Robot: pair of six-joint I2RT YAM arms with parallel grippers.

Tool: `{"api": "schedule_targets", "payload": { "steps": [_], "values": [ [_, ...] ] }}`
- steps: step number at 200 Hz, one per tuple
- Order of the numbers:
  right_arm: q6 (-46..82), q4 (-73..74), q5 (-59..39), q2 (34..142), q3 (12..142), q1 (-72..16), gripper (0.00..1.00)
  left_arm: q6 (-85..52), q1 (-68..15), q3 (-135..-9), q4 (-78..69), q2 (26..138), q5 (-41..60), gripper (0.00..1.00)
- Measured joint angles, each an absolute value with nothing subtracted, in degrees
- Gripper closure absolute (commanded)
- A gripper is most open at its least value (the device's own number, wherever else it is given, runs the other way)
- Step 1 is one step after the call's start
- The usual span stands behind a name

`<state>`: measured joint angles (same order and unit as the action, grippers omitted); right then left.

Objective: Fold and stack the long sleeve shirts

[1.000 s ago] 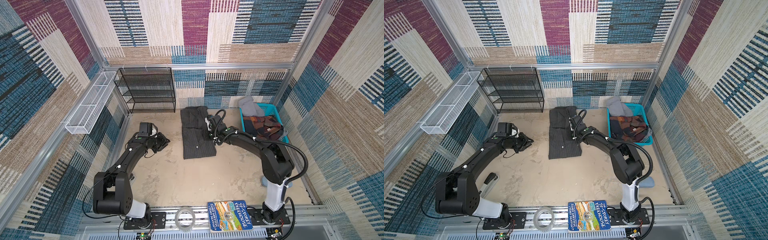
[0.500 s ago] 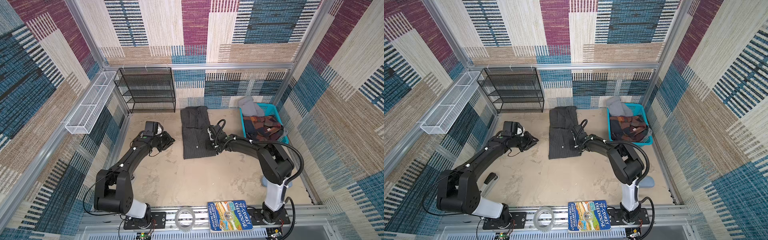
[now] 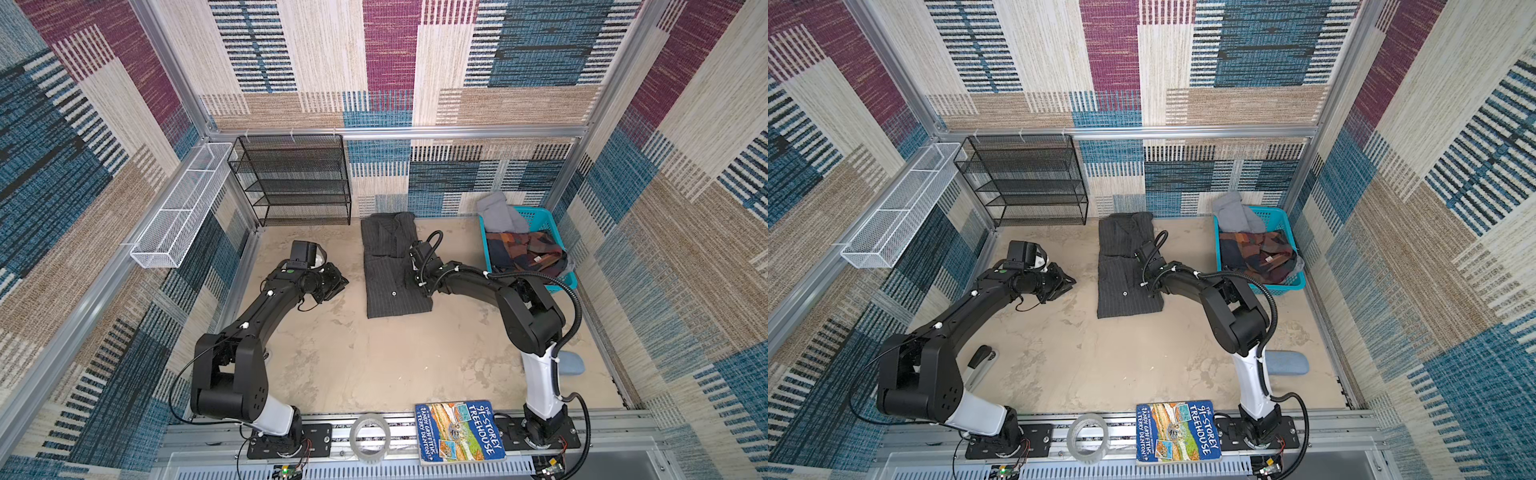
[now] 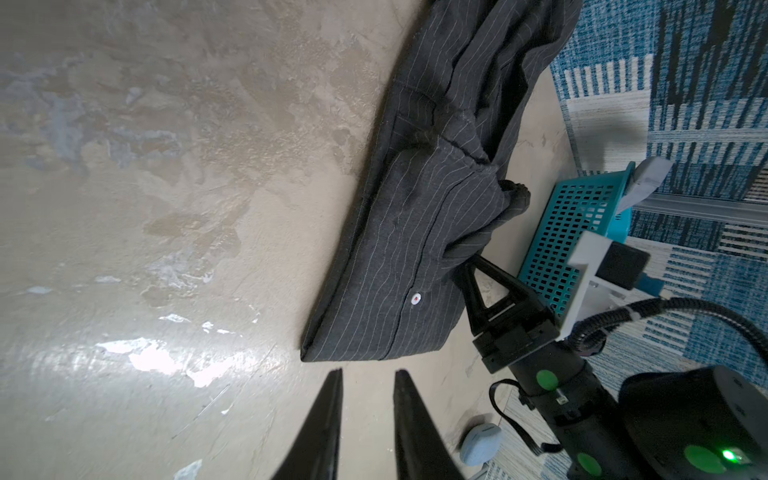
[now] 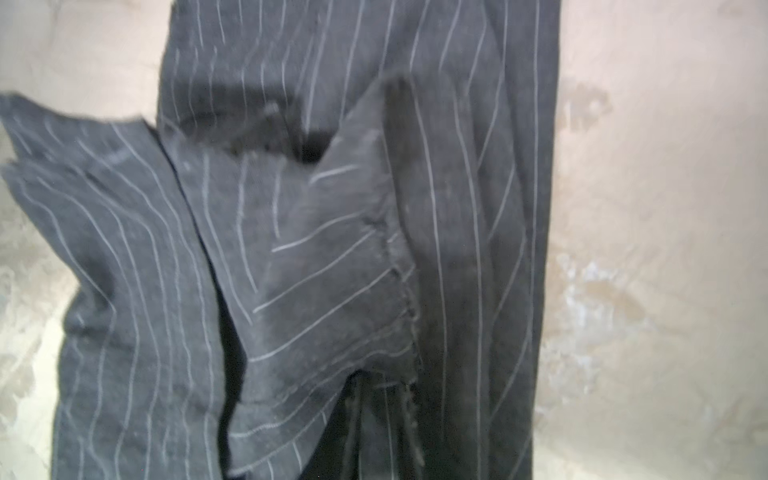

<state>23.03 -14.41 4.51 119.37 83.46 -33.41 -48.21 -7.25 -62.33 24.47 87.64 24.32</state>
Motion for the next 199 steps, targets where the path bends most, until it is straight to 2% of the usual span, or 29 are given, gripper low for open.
{"api": "schedule_targets", "payload": {
  "steps": [80, 142, 163, 199],
  "values": [
    [20.5, -14.8, 4.8, 127.0, 98.5, -33.3, 0.81, -48.0, -6.5, -61.5, 24.5, 87.5, 24.3, 0.75],
    [17.7, -14.8, -3.1, 129.5, 107.9, -33.0, 0.78, -48.0, -6.1, -58.6, 23.4, 85.8, 24.4, 0.74],
    [17.3, -14.8, -4.0, 127.6, 106.4, -33.0, 0.77, -48.1, -6.2, -57.1, 22.7, 85.1, 24.4, 0.74],
    [16.9, -15.8, -2.4, 118.2, 94.9, -32.8, 0.77, -48.5, -6.5, -56.2, 21.3, 85.5, 25.2, 0.74]
  ]
}}
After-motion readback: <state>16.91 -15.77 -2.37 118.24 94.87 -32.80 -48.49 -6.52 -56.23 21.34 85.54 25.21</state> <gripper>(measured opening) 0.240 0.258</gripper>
